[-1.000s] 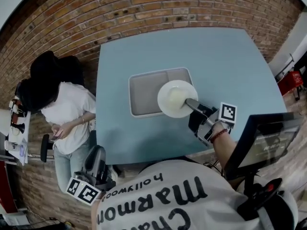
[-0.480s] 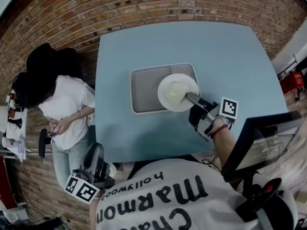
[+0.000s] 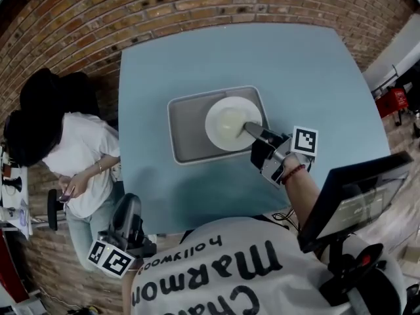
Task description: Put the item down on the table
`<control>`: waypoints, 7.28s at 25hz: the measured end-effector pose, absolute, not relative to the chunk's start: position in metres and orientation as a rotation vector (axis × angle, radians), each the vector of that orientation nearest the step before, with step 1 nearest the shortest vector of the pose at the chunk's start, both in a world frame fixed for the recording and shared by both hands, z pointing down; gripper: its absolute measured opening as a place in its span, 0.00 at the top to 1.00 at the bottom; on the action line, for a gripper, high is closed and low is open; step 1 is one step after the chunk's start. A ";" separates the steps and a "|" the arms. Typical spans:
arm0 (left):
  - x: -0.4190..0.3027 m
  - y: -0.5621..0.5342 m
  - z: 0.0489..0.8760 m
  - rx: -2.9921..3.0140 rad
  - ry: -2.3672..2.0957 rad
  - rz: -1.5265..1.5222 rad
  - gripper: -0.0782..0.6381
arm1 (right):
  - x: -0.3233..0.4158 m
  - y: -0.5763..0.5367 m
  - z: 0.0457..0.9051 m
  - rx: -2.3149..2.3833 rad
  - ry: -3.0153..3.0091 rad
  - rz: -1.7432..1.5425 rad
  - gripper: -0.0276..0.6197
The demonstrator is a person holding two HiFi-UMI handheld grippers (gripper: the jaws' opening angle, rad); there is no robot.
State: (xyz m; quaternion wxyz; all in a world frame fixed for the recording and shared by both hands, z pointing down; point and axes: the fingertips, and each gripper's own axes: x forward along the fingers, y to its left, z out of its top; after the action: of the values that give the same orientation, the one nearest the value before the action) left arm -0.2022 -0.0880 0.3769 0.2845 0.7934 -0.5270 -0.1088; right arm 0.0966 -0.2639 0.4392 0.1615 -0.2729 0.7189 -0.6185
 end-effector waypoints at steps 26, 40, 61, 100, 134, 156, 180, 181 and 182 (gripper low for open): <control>-0.192 -0.158 0.414 2.107 -1.234 -0.322 0.79 | 0.046 -0.288 0.487 -0.961 2.342 -1.897 0.89; -0.183 -0.165 0.417 2.096 -1.236 -0.320 0.79 | 0.024 -0.305 0.492 -1.186 2.849 -1.679 0.90; -0.184 -0.168 0.412 2.123 -1.229 -0.343 0.79 | 0.001 -0.312 0.501 -1.292 3.154 -1.350 0.82; -0.198 -0.157 0.423 2.074 -1.265 -0.378 0.79 | -0.002 -0.326 0.515 -1.569 3.297 -1.117 0.74; -0.206 -0.146 0.411 2.073 -1.329 -0.402 0.79 | 0.010 -0.331 0.519 -1.842 3.295 -0.981 0.74; -0.160 -0.114 0.361 2.272 -1.264 -0.365 0.79 | 0.030 -0.263 0.409 -1.199 3.011 -0.873 0.77; -0.142 -0.024 0.351 2.293 -1.204 -0.299 0.79 | 0.082 -0.129 0.400 -1.154 2.902 -0.951 0.93; -0.146 -0.022 0.351 2.287 -1.204 -0.302 0.79 | 0.080 -0.123 0.400 -1.159 2.906 -0.951 0.93; -0.149 -0.019 0.350 2.287 -1.203 -0.302 0.79 | 0.078 -0.117 0.400 -1.162 2.913 -0.945 0.93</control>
State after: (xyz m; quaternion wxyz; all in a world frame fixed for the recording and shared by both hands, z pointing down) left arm -0.1486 -0.0186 0.3499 0.2667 0.8472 -0.4457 -0.1118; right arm 0.0779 -0.1171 0.4003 -0.0668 -0.3540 0.8873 -0.2878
